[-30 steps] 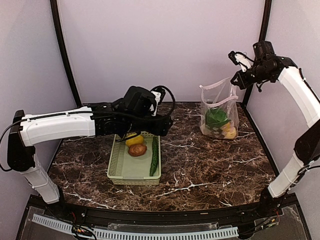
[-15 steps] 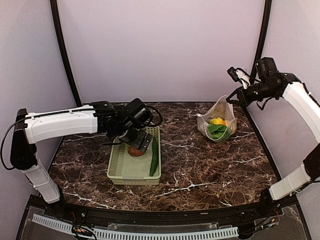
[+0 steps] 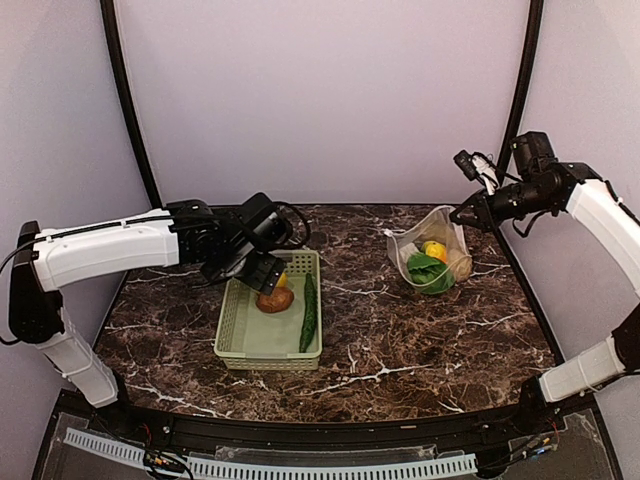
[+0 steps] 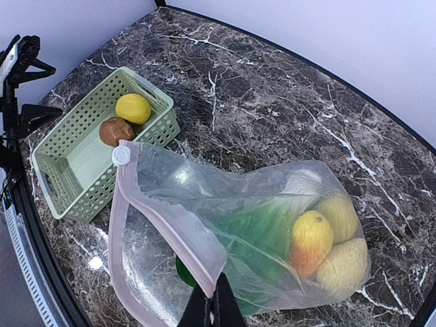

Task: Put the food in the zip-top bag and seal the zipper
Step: Pick up the fake vegetable from the bin.

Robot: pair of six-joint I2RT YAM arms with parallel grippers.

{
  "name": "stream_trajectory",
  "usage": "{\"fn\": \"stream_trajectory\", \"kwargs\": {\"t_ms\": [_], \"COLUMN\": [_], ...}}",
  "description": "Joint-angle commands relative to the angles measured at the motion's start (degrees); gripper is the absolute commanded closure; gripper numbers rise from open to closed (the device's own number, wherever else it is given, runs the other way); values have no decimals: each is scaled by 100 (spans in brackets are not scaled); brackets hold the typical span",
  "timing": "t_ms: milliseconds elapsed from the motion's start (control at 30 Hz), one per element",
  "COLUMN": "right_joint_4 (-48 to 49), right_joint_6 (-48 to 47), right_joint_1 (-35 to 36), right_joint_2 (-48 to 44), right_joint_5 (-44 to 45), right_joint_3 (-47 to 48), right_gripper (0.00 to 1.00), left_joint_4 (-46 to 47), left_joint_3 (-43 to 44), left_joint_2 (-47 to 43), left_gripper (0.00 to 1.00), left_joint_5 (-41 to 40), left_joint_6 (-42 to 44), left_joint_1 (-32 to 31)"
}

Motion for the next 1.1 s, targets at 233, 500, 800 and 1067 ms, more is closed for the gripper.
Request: {"fn": "stream_trajectory", "kwargs": {"t_ms": [233,500,800,1067], "right_joint_4": [231,277,260,241], "right_joint_6": [-28,-30,-24,-27], "right_joint_1": [27,26,28,26], "right_joint_2": [-183,-132,-189,-228], "right_joint_5": [-153,-217,-173,-153], "right_joint_3": [-221,-357,-408,-428], "right_gripper": [100,100,100,100], "left_joint_4": [-543,-344,120,196], "left_joint_3": [371,441,499,703], "left_joint_2": [886,1319,1690,1980], "left_gripper": [17,1,17,21], "left_joint_5": [2358,2726,3209,3222], "left_joint_6": [525,840,1394,1807], "left_joint_1": [443,840,1048,1116]}}
